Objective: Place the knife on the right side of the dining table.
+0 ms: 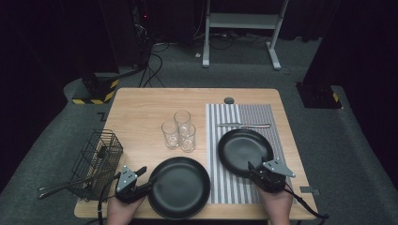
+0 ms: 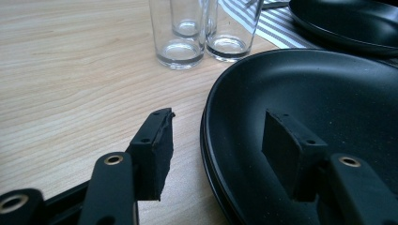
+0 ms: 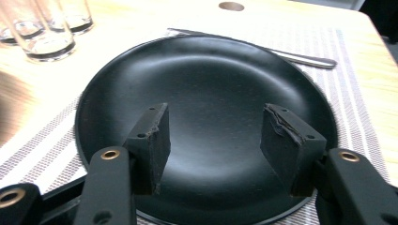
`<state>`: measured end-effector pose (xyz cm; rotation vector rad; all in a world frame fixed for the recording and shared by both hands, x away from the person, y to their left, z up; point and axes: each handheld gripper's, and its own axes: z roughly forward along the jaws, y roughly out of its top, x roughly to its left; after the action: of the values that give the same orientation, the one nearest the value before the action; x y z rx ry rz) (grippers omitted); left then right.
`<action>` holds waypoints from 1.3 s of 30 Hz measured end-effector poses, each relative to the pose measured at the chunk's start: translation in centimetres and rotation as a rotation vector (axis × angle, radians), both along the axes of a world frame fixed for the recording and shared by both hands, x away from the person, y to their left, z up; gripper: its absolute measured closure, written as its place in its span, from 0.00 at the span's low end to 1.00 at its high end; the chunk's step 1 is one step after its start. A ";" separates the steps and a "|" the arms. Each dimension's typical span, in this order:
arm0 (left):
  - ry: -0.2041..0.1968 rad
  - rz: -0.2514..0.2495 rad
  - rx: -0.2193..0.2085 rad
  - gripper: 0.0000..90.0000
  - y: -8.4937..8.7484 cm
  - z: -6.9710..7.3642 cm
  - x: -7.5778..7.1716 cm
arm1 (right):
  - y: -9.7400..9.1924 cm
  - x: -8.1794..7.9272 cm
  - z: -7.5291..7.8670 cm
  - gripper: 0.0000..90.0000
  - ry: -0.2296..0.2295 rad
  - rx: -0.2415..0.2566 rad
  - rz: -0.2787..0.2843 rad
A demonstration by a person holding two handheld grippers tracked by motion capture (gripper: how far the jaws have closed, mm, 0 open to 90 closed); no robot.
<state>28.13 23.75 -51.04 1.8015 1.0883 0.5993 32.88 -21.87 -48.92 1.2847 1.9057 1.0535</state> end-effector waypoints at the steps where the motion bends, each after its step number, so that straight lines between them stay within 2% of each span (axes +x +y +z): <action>1: -0.002 0.000 -0.003 0.49 0.0 0.0 0.0 | 0.3 -0.1 0.0 0.47 0.001 -0.001 0.004; 8: -0.017 0.011 -0.010 0.48 0.3 0.3 -0.2 | 2.7 -0.5 -0.3 0.47 0.007 0.008 0.039; 22: 0.003 0.009 -0.001 0.51 0.1 0.6 -0.1 | 5.7 -0.3 -1.4 0.49 0.044 0.079 0.127; 31: 0.014 0.005 0.011 0.50 0.0 1.0 0.0 | 7.8 0.1 -1.4 0.51 0.040 0.040 0.188; 36: -0.001 0.013 0.013 0.50 -0.1 1.9 -0.4 | 8.8 0.3 -1.4 0.53 0.037 0.012 0.215; 39: -0.013 0.023 0.012 0.50 0.0 2.6 -0.4 | 9.2 0.6 -1.6 0.54 0.046 0.026 0.228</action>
<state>27.73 23.76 -48.48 1.7951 1.1003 0.6311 33.44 -12.64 -50.54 1.1334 2.1183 1.1741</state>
